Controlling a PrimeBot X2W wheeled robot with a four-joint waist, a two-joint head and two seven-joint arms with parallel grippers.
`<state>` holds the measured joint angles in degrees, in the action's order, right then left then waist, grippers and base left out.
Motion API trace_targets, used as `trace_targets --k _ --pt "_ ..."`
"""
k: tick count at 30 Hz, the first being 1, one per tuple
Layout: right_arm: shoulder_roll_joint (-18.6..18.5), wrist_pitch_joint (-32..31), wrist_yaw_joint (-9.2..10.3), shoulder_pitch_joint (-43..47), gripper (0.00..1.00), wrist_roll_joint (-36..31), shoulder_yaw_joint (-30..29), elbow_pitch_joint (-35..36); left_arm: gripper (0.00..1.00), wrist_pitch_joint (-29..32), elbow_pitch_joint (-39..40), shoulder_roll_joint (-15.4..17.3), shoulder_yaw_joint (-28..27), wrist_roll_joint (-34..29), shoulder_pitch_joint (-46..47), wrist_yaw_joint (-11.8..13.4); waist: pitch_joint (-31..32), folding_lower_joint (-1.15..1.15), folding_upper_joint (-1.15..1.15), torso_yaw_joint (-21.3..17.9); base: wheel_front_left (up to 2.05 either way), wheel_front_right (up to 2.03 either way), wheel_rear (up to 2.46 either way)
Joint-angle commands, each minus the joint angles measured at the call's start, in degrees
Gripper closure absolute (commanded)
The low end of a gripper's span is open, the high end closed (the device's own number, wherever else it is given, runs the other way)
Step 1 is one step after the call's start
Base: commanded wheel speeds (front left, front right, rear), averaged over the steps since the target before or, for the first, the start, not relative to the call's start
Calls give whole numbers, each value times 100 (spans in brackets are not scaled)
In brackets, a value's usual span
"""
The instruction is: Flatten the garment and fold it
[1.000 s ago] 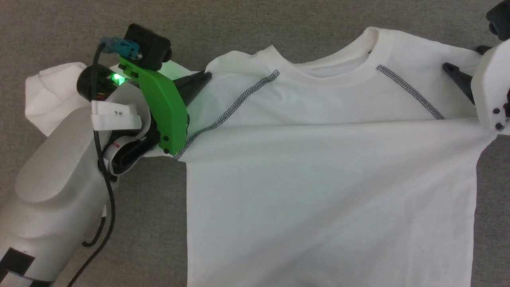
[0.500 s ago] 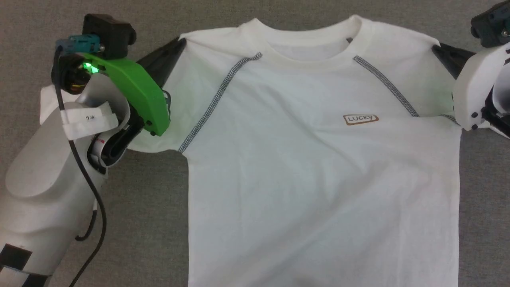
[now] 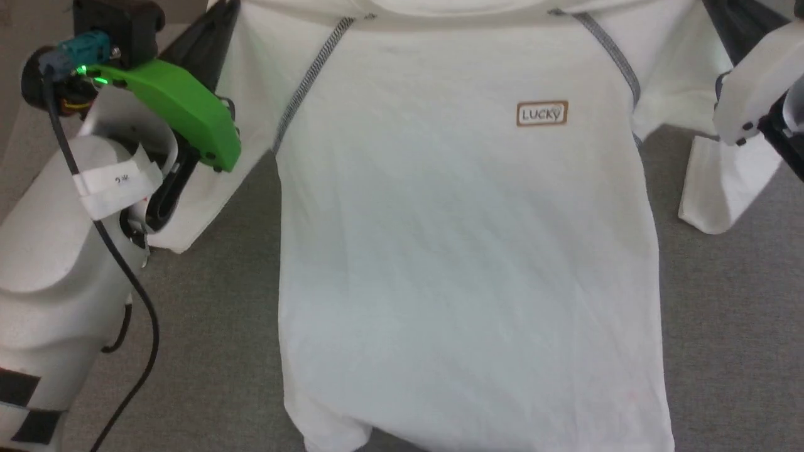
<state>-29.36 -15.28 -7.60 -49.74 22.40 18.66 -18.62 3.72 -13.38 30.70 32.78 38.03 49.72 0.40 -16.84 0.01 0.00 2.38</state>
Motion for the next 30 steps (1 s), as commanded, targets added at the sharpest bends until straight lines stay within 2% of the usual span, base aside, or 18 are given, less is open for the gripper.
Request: trace_targets --k 1,5,6,14,20,26,30 --pt "101 73 11 -189 100 -105 -72 -51 100 -22 3 34 -45 -102 246 108 422 -1 0 -189 0 0 0" --pt "403 140 11 -583 100 -310 -118 -140 100 61 -68 -6 -46 -321 722 264 608 -1 0 -256 0 0 0" --pt "575 193 11 -968 100 -478 -150 -254 100 113 -196 -25 -103 -418 1126 341 754 -1 0 -318 0 0 0" --pt "834 300 11 -1922 100 -892 -146 -783 100 294 -601 7 -106 -616 1964 313 1027 -1 0 -450 0 0 0" --pt "1010 323 11 -2526 100 -1122 -86 -1346 100 381 -934 -107 -94 -599 2278 310 1112 -1 0 -514 0 0 0" --pt "1118 283 11 -2957 100 -1135 194 -1719 100 532 -1017 -162 -12 -581 2468 229 956 -1 0 -597 0 0 0" --pt "1072 264 11 -3223 100 -1129 280 -1888 100 602 -1004 -150 -66 -569 2630 305 623 -1 0 -659 0 0 0"
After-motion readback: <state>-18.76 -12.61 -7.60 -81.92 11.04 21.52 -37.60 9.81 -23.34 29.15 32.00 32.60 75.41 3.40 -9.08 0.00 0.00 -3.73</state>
